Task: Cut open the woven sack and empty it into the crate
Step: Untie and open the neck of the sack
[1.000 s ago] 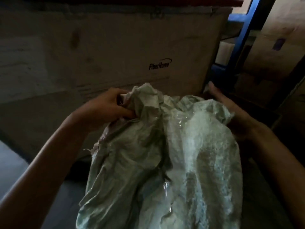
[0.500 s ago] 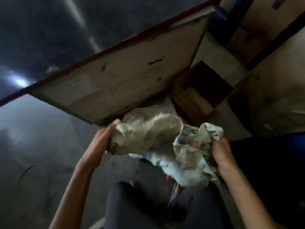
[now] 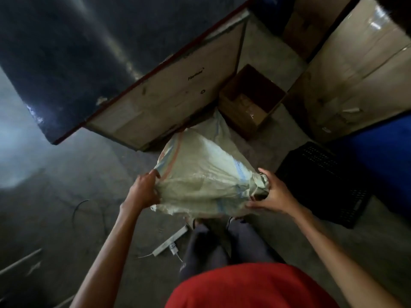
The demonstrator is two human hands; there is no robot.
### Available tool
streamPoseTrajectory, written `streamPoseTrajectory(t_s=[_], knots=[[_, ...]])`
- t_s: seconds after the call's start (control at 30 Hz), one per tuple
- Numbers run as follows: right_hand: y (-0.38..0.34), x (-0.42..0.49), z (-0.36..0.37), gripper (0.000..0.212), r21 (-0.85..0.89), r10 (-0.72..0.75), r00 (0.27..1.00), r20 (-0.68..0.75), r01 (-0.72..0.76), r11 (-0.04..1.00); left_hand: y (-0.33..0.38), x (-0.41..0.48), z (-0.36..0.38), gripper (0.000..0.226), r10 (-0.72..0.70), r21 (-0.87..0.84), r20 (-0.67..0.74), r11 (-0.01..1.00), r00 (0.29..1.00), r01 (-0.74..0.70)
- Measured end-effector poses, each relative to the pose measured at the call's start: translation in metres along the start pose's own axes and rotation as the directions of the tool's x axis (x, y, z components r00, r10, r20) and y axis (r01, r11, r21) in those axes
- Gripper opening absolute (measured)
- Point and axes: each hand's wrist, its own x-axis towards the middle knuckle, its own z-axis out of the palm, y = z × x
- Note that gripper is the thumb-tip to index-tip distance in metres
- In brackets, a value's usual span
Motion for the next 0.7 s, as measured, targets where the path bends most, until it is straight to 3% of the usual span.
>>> streamPoseTrajectory(t_s=[0.03,0.07,0.1,0.2,0.27,0.3,0.33,0.37,0.4,0.43,0.47,0.5,0.57,0.7], knots=[[0.006,0.003,0.002,0.114,-0.078,0.0,1.0,0.016,0.001,0.997,-0.002,0.002,0.002,0.054,-0.051,0.056,-0.002,0.997,0.999,0.051],[0.01,0.004,0.003,0.097,-0.114,0.035,0.999,-0.002,-0.035,0.993,-0.003,0.002,0.005,0.05,-0.122,0.069,-0.013,0.99,0.992,0.123],[0.011,0.004,0.003,0.073,-0.161,0.066,0.996,-0.058,-0.075,0.984,-0.002,0.003,0.009,0.051,-0.194,0.063,-0.034,0.979,0.98,0.196],[0.003,0.001,0.008,0.049,-0.234,0.219,0.95,-0.223,-0.27,0.934,0.004,0.001,0.027,0.055,-0.311,0.054,-0.1,0.947,0.945,0.317],[-0.001,-0.001,0.015,0.038,-0.121,0.354,0.896,-0.266,-0.396,0.91,0.005,0.001,0.04,0.047,-0.436,-0.126,-0.049,0.895,0.899,0.427],[-0.007,-0.004,0.016,0.038,0.044,0.419,0.879,-0.228,-0.421,0.906,0.005,0.002,0.046,0.041,-0.516,-0.337,0.033,0.8,0.856,0.496],[-0.011,-0.005,0.018,0.037,0.306,0.492,0.858,-0.145,-0.435,0.847,0.007,0.003,0.053,0.036,-0.575,-0.598,0.162,0.589,0.802,0.543],[-0.014,-0.006,0.022,0.033,0.59,0.548,0.836,-0.042,-0.422,0.689,0.011,0.003,0.061,0.03,-0.57,-0.79,0.279,0.322,0.773,0.522],[-0.019,-0.012,0.024,0.03,0.789,0.567,0.819,0.085,-0.403,0.464,0.017,0.0,0.068,0.026,-0.537,-0.889,0.337,0.089,0.774,0.449],[-0.022,-0.016,0.028,0.037,0.887,0.538,0.823,0.185,-0.375,0.268,0.027,-0.003,0.074,0.027,-0.51,-0.932,0.341,-0.075,0.79,0.354],[-0.024,-0.017,0.032,0.05,0.926,0.49,0.837,0.242,-0.35,0.139,0.039,-0.006,0.077,0.029,-0.476,-0.944,0.33,-0.183,0.815,0.276],[-0.029,-0.017,0.033,0.059,0.941,0.443,0.853,0.275,-0.333,0.057,0.052,-0.01,0.075,0.029,-0.433,-0.943,0.312,-0.251,0.846,0.219],[-0.044,-0.016,0.029,0.049,0.957,0.375,0.885,0.276,-0.288,-0.026,0.069,-0.011,0.063,0.032,-0.367,-0.942,0.24,-0.313,0.899,0.124],[-0.093,-0.004,0.005,0.032,0.97,0.299,0.923,0.242,-0.221,-0.104,0.081,-0.009,0.011,0.04,-0.262,-0.947,0.105,-0.322,0.959,0.016]])
